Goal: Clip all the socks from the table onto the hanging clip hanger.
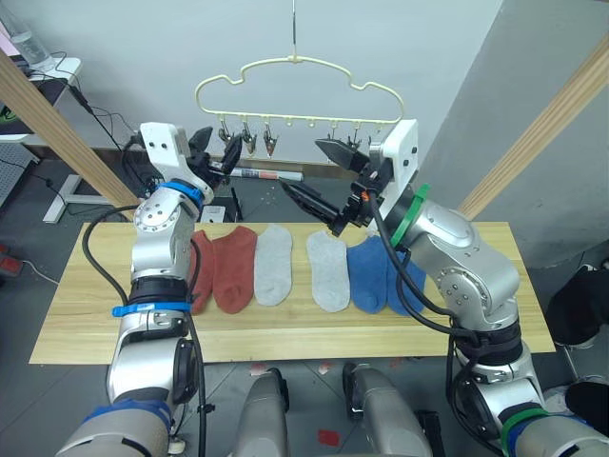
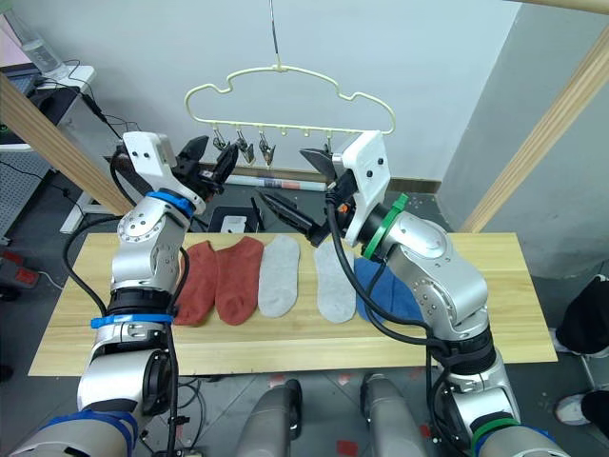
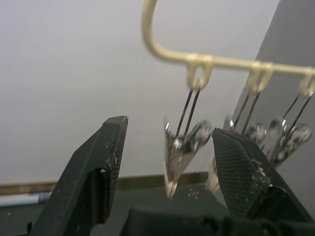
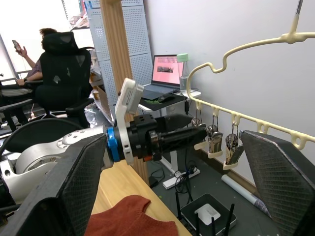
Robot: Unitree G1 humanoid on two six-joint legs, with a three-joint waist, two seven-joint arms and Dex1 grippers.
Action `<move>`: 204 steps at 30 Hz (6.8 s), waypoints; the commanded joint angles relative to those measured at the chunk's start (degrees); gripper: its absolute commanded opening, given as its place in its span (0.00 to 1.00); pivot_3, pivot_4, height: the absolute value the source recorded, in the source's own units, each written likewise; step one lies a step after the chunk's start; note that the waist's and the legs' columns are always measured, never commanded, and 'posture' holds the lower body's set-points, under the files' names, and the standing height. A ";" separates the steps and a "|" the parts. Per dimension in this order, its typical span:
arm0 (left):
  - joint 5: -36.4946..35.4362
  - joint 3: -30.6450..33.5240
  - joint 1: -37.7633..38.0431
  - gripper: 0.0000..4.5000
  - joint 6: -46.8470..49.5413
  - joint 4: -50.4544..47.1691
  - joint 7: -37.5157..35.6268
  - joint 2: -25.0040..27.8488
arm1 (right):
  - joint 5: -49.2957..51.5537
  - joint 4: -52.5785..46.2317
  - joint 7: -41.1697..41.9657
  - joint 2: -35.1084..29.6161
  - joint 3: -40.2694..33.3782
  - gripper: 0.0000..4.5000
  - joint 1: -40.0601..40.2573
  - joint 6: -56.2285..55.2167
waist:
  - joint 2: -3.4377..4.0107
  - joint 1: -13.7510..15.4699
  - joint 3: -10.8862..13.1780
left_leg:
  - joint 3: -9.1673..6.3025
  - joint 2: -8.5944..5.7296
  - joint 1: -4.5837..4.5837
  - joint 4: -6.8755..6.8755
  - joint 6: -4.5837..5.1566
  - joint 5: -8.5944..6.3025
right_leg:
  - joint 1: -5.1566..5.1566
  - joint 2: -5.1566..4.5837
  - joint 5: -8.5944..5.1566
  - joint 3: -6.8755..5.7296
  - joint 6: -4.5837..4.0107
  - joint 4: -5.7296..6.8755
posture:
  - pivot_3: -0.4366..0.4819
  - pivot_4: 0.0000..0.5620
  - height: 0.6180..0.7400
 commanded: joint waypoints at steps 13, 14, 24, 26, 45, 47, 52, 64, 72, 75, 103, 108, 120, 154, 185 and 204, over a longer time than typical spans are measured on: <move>0.74 -0.01 -2.09 0.67 -2.85 1.38 0.51 0.18 | 1.28 -3.24 -0.32 0.07 -1.48 1.00 -1.69 -0.19 | 0.00 -0.08 0.00 | -0.01 0.00 0.00 0.00 0.00 0.00 | 0.00 0.00 0.00 -0.01 0.00 0.00 | 0.38 0.57 1.00; 0.73 -0.07 -2.11 0.67 -2.93 1.36 0.39 0.15 | 1.25 -3.22 -0.29 0.05 -1.47 1.00 -1.66 -0.23 | 0.00 -0.08 0.00 | -0.01 0.00 0.00 0.00 0.00 0.00 | 0.00 0.00 0.00 -0.01 0.00 0.00 | 0.39 0.57 1.00; -0.14 0.27 -1.95 0.10 -2.27 0.41 -0.12 -0.59 | 1.25 -3.30 -0.29 -0.34 -1.16 1.00 -1.36 0.03 | 0.00 -0.10 0.00 | -0.01 0.01 0.00 0.00 0.00 0.00 | 0.00 0.00 0.00 -0.01 0.00 0.00 | 0.39 0.58 1.00; -0.16 0.23 -2.03 0.02 -2.20 0.21 -0.16 -0.54 | 1.33 -3.34 -0.74 -0.29 -1.29 1.00 -1.15 0.41 | 0.00 -0.10 0.00 | 0.00 0.00 0.00 0.00 0.00 0.00 | 0.00 0.00 0.00 -0.01 0.00 0.00 | 0.39 0.58 1.00; -3.26 -1.33 4.70 0.00 21.17 -17.17 -6.05 6.75 | -17.59 35.28 7.94 -24.32 0.93 1.00 7.52 -7.39 | -0.02 -1.43 0.74 | 0.09 0.05 0.14 -0.03 0.00 0.00 | -0.01 0.10 -0.01 0.12 0.02 0.10 | 0.42 0.63 1.00; -3.55 -1.25 5.28 0.00 22.27 -18.41 -5.85 6.57 | -19.70 40.88 10.05 -23.88 2.71 1.00 5.35 -10.38 | -0.06 -1.69 0.94 | 0.10 0.04 0.18 -0.02 0.00 0.00 | -0.02 0.10 0.00 0.15 0.02 0.17 | 0.42 0.62 1.00; -6.78 -1.14 6.59 0.00 28.72 -22.90 -6.68 6.36 | -22.87 57.02 11.30 -20.43 2.84 1.00 -0.94 -16.10 | -0.11 -1.56 1.22 | 0.11 0.03 0.14 -0.05 0.00 0.00 | -0.02 0.10 -0.01 0.16 0.02 0.10 | 0.44 0.63 1.00; -6.74 -1.24 8.35 0.00 30.91 -25.41 -6.48 8.25 | -26.68 71.88 11.14 -17.29 1.42 1.00 -5.11 -21.00 | -0.11 -1.02 1.27 | 0.13 -0.02 0.14 -0.01 -0.01 0.00 | 0.03 0.02 0.01 0.17 0.04 0.10 | 0.47 0.62 1.00; -6.83 -1.26 8.34 0.00 31.12 -25.76 -6.29 8.18 | -26.38 64.43 13.29 -18.31 0.18 0.65 -0.63 -18.58 | -0.10 -0.91 1.27 | 0.13 -0.02 0.14 -0.02 -0.01 0.00 | 0.02 0.02 0.01 0.17 0.05 0.11 | 0.47 0.61 1.00; -6.79 -1.32 8.28 0.00 31.17 -25.70 -6.21 8.14 | -26.45 61.97 13.56 -18.66 -0.17 0.41 0.65 -17.54 | -0.10 -0.84 1.27 | 0.14 -0.03 0.14 0.00 -0.01 0.01 | 0.03 0.01 0.01 0.18 0.05 0.11 | 0.46 0.61 1.00; -40.02 18.46 -2.48 0.00 78.22 -21.24 6.43 0.64 | 0.61 11.51 13.52 -5.28 1.73 0.01 -2.74 24.61 | 0.03 -1.07 1.38 | -0.04 -0.08 0.04 0.08 -0.03 0.02 | -0.04 -0.03 0.02 0.06 0.08 0.20 | 0.45 0.60 1.00; -42.05 17.70 -1.78 0.00 80.03 -23.52 7.14 0.56 | -1.21 16.71 11.58 -2.36 3.21 0.01 -6.45 21.83 | 0.03 -1.01 1.38 | -0.09 -0.04 0.05 0.05 -0.03 0.01 | -0.04 -0.01 0.02 -0.02 0.07 0.19 | 0.45 0.60 1.00; -43.12 16.17 0.05 0.00 81.22 -26.26 6.70 1.51 | -2.71 20.67 12.17 -0.87 4.60 0.01 -9.74 17.59 | 0.03 -0.78 1.38 | -0.08 -0.04 0.03 0.03 -0.03 0.01 | -0.05 -0.01 0.02 -0.01 0.07 0.18 | 0.46 0.59 1.00; -40.54 11.62 5.98 0.95 70.52 -32.88 -1.05 9.80 | -4.23 23.70 10.79 2.06 4.57 0.00 -13.39 13.79 | 0.03 -0.80 1.38 | -0.06 -0.01 -0.01 0.00 -0.03 0.01 | -0.10 -0.01 0.02 0.01 0.07 0.14 | 0.48 0.56 1.00; -17.99 1.73 18.62 1.00 38.04 -46.16 3.84 7.98 | 5.12 -4.68 7.22 -8.14 -8.23 0.99 3.81 16.79 | 0.01 0.57 1.38 | -0.05 0.00 -0.04 -0.03 -0.04 0.00 | -0.11 -0.01 0.02 0.03 0.06 0.04 | 0.47 0.59 1.00; -4.61 -6.45 16.78 0.52 20.69 -39.01 3.32 0.07 | 4.05 -5.56 1.66 -4.79 -6.43 1.00 1.24 8.53 | 0.01 0.00 1.38 | -0.02 -0.02 -0.05 -0.01 -0.03 -0.01 | -0.09 -0.01 0.02 0.04 0.07 0.00 | 0.42 0.60 1.00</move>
